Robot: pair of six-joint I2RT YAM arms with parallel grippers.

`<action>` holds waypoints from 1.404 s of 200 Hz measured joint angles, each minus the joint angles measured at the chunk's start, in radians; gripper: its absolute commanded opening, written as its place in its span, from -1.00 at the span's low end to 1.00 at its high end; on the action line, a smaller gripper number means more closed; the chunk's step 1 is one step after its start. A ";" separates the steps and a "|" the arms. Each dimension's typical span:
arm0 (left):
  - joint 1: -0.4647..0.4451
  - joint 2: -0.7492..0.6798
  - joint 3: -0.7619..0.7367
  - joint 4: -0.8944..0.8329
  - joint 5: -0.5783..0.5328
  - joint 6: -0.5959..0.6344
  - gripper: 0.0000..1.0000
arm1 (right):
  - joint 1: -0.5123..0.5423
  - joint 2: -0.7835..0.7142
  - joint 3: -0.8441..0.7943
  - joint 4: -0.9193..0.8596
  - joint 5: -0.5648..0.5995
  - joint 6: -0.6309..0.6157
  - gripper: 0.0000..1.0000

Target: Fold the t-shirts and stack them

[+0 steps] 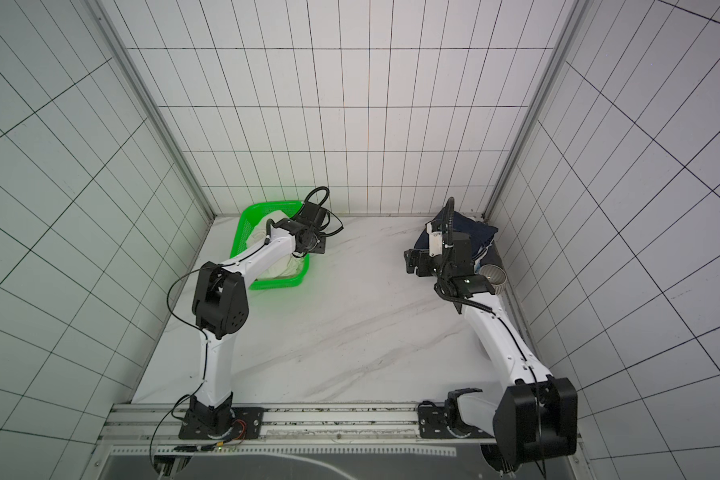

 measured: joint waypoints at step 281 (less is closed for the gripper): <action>0.419 -0.194 -0.282 0.127 -0.037 0.438 0.93 | -0.080 -0.010 -0.019 -0.018 0.092 0.052 0.88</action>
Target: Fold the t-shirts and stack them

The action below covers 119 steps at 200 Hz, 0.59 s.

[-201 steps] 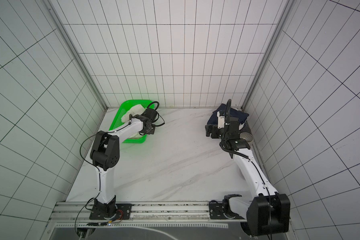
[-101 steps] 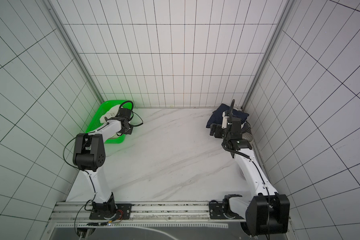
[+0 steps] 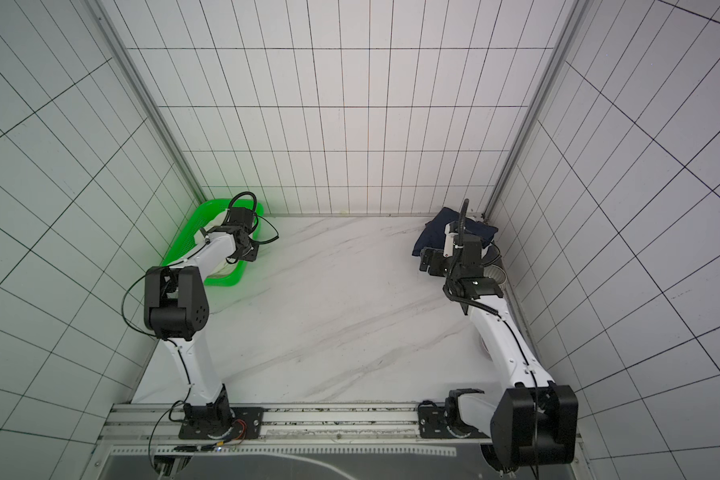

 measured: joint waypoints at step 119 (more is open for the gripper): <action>0.243 0.331 0.402 0.081 0.196 -0.281 0.31 | 0.001 0.004 -0.016 0.043 -0.051 -0.002 0.89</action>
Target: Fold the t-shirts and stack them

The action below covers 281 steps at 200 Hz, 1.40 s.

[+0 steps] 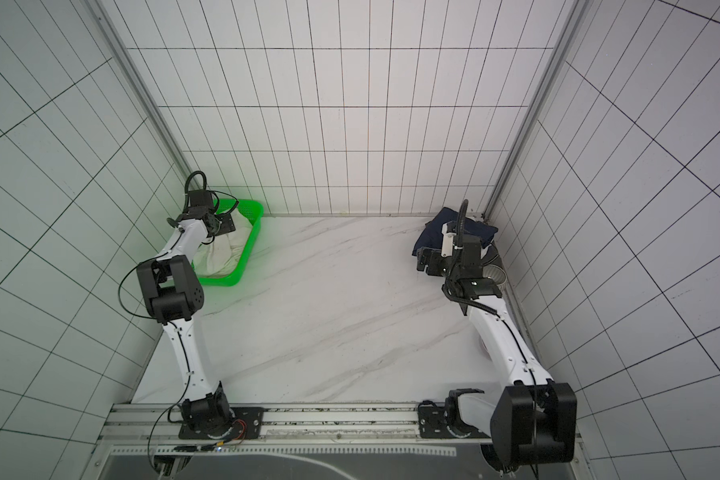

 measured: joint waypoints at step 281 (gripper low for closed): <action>-0.470 -0.488 -0.511 0.360 0.225 -0.241 0.94 | 0.188 -0.206 -0.174 0.068 -0.187 0.174 0.80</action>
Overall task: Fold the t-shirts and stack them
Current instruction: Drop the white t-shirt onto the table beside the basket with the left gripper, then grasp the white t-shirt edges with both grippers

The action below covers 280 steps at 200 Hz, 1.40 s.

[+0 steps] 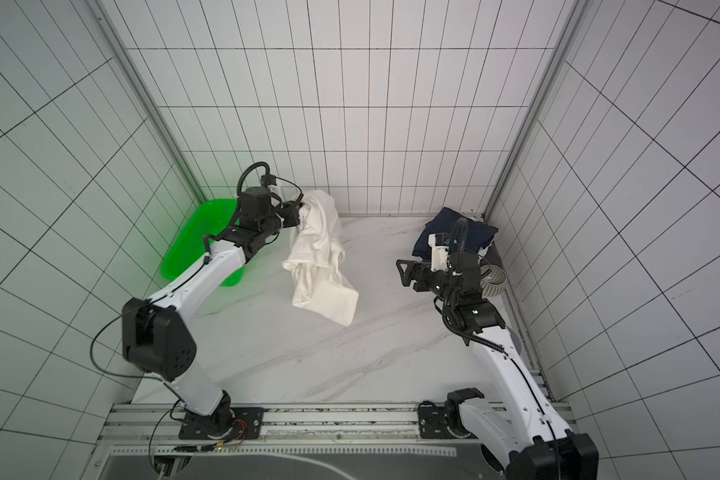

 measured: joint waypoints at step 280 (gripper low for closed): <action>-0.093 0.117 -0.131 -0.161 -0.200 0.245 -0.98 | 0.395 1.054 0.484 0.193 0.270 -0.065 -0.99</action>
